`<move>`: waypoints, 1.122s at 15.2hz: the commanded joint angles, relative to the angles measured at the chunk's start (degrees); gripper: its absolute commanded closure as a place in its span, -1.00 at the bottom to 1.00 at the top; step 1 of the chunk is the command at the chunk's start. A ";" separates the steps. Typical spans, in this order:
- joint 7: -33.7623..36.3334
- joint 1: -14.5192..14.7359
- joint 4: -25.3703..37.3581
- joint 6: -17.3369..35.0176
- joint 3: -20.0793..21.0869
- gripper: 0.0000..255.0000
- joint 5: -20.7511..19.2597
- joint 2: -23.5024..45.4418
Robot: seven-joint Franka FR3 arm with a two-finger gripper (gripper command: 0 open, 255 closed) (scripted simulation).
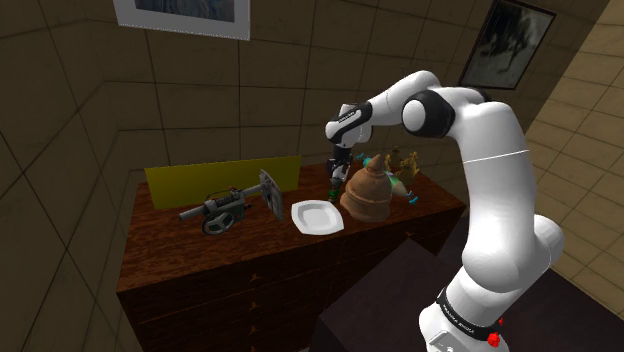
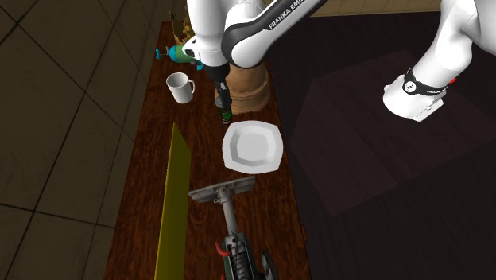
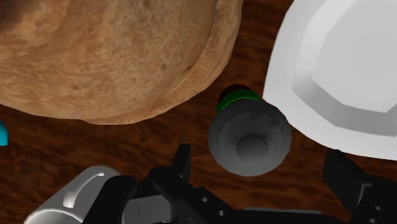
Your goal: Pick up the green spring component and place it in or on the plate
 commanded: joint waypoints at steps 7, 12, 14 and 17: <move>-0.31 -0.32 0.19 2.24 0.31 -1.00 0.40 2.40; -0.31 -0.32 0.18 2.23 0.31 1.00 0.40 2.39; -0.31 -0.32 0.18 2.24 0.31 1.00 0.40 2.40; -0.30 -0.32 0.18 2.24 0.31 1.00 0.40 2.40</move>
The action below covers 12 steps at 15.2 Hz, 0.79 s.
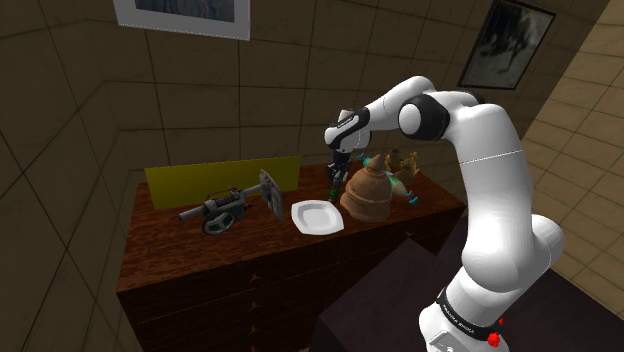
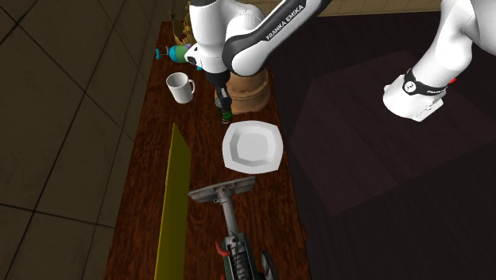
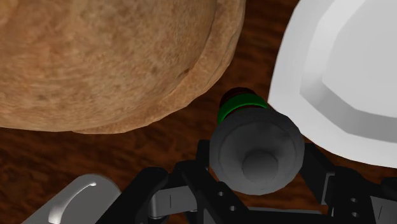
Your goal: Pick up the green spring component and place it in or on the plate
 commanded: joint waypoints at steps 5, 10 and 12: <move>0.03 0.05 -0.06 -0.48 -0.06 1.00 -0.08 -0.51; 0.24 0.28 -0.08 -2.96 -0.40 1.00 -0.48 -3.02; 0.33 0.36 0.01 -3.99 -0.53 1.00 -0.64 -3.97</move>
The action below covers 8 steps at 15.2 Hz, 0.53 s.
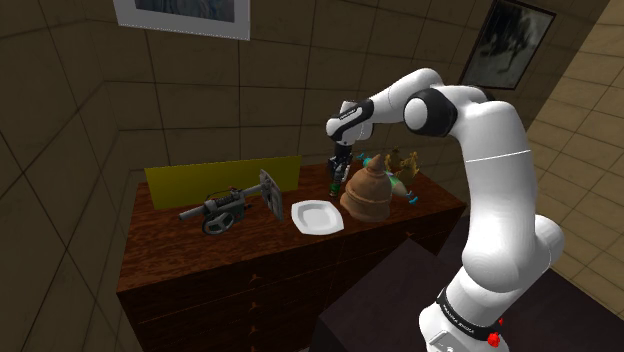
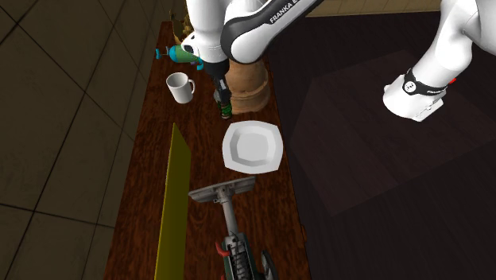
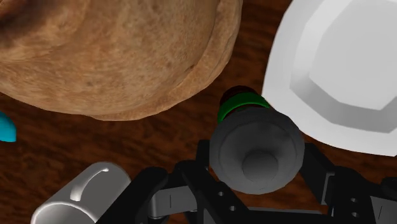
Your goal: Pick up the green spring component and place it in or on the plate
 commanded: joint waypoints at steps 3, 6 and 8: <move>0.14 0.13 0.35 -2.26 -0.26 1.00 -0.33 -1.91; 0.27 0.24 0.68 -3.89 -0.43 1.00 -0.57 -3.22; 0.35 0.30 1.01 -5.02 -0.53 1.00 -0.72 -4.02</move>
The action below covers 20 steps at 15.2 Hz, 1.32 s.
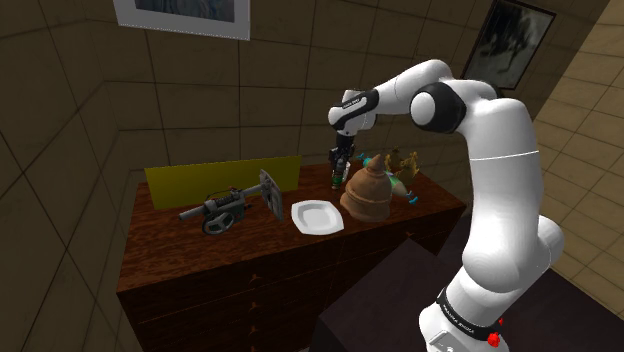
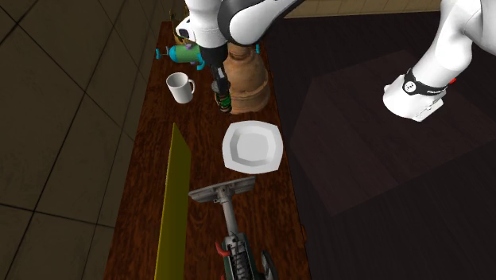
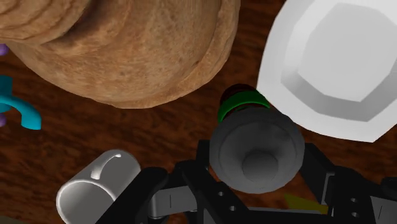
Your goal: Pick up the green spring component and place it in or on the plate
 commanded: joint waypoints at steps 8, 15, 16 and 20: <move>7.18 6.37 -12.27 0.49 0.42 1.00 -2.40 -11.93; 14.43 11.38 -19.74 -0.05 1.92 1.00 -4.43 -20.05; 14.39 11.35 -20.06 0.63 1.95 1.00 -4.36 -19.69; 14.22 11.27 -21.12 3.30 2.05 1.00 -4.06 -18.06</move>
